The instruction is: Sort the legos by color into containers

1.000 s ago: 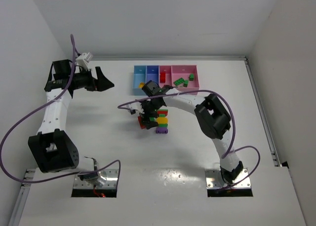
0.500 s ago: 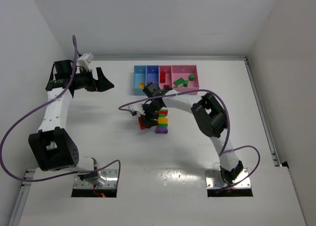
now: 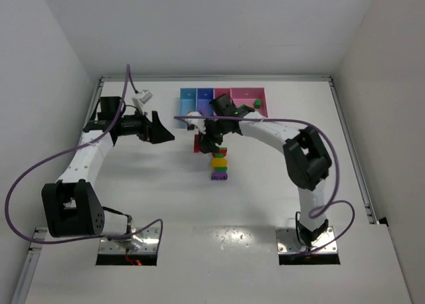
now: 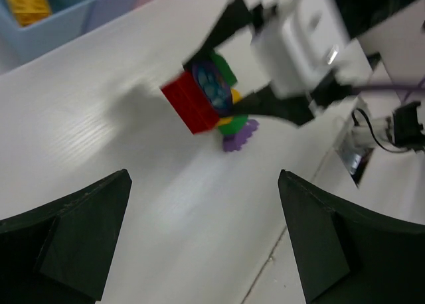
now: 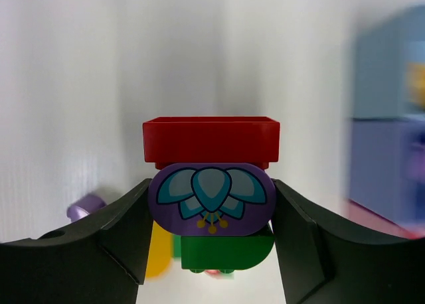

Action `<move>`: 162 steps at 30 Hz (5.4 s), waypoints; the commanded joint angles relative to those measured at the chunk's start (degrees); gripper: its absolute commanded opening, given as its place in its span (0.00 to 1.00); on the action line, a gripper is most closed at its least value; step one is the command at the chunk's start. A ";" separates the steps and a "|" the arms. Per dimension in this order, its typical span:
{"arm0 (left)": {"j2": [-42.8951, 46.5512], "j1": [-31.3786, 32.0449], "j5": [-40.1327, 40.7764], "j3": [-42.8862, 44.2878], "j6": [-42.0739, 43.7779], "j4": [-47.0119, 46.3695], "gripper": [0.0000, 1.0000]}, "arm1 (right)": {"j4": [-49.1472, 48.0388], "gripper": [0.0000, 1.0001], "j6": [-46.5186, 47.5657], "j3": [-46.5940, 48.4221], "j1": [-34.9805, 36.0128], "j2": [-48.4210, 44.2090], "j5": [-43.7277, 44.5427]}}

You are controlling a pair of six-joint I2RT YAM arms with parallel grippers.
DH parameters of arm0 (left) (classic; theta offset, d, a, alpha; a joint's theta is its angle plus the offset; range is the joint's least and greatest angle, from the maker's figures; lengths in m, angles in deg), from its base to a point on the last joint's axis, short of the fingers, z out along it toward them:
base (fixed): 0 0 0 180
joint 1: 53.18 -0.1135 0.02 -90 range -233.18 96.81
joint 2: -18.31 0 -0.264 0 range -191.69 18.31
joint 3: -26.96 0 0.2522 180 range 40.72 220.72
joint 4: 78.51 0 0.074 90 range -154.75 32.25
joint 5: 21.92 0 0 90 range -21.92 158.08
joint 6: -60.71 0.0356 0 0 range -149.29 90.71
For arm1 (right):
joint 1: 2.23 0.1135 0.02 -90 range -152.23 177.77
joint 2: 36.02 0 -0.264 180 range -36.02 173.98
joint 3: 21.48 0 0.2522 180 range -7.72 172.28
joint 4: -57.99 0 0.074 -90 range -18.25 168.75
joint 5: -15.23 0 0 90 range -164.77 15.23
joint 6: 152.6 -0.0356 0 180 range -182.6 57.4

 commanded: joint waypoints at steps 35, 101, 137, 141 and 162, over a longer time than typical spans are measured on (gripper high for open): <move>-17.67 13.54 -15.00 11.93 -11.14 -16.15 0.59 | -7.32 0.33 -8.97 1.00 1.05 -17.44 -1.04; -30.76 27.33 1.96 14.39 -58.78 -81.37 0.80 | -30.08 0.19 -96.86 -1.55 -29.71 -13.14 -10.00; -25.48 30.85 27.10 17.29 -42.00 -56.32 0.80 | -7.49 0.00 -87.90 10.05 -19.43 -14.02 15.31; -26.81 30.85 27.10 18.43 -43.31 -56.32 0.68 | -8.81 0.00 -87.12 9.52 -18.82 -14.64 15.39; -29.62 30.85 24.46 19.58 -46.75 -57.99 0.39 | -9.95 0.00 -84.47 10.05 -16.09 -16.31 19.09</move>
